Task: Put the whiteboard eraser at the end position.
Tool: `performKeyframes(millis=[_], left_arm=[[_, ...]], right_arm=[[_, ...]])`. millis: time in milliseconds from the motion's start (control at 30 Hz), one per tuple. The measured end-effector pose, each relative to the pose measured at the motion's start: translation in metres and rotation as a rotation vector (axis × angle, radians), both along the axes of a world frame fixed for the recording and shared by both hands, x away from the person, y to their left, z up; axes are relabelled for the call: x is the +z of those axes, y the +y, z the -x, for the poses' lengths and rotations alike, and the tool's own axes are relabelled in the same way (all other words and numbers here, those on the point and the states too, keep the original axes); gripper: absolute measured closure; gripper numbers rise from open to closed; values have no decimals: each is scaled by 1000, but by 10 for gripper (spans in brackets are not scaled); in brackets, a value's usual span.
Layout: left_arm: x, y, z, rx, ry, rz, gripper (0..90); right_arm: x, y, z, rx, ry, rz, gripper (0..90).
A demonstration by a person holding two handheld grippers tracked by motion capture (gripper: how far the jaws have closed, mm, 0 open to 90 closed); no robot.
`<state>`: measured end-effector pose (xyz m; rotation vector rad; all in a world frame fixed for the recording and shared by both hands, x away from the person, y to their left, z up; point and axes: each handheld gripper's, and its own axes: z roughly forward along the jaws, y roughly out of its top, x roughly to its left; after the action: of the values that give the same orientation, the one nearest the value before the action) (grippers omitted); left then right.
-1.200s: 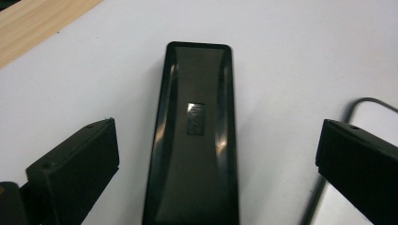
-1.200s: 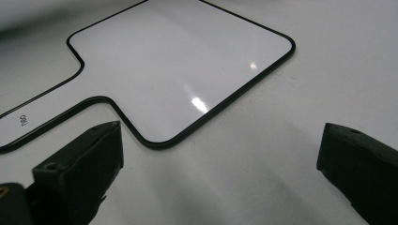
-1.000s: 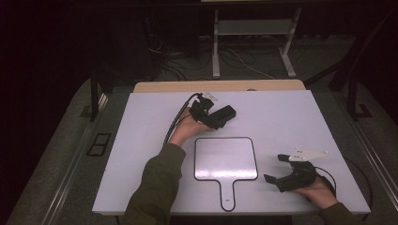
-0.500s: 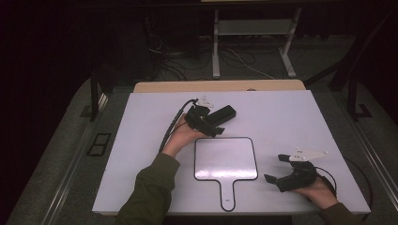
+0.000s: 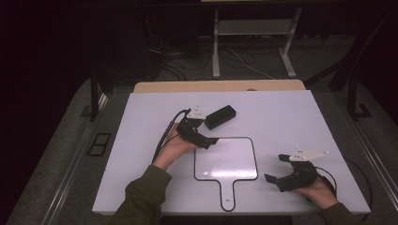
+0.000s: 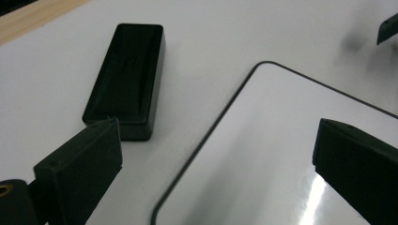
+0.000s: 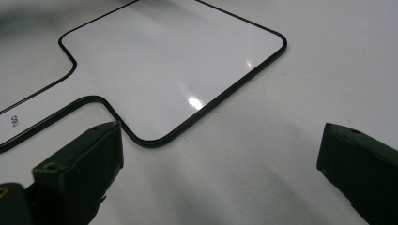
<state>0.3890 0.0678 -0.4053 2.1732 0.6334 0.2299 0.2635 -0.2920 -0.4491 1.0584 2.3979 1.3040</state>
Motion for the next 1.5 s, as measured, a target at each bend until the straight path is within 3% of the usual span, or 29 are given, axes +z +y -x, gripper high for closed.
performKeyframes(millis=[167,767,1300,1500], left_arm=[[-1,6,14,17,-20,-10,0],[-3,38,62,32,-46,66,0],[-23,76,94,69,-14,133,0],[-29,85,101,71,-7,137,0]], right_arm=[[0,-2,0,-4,-3,-1,0],[1,-2,0,-6,-4,2,0],[1,-1,1,-7,-1,4,0],[1,-2,0,-6,-4,3,0]])
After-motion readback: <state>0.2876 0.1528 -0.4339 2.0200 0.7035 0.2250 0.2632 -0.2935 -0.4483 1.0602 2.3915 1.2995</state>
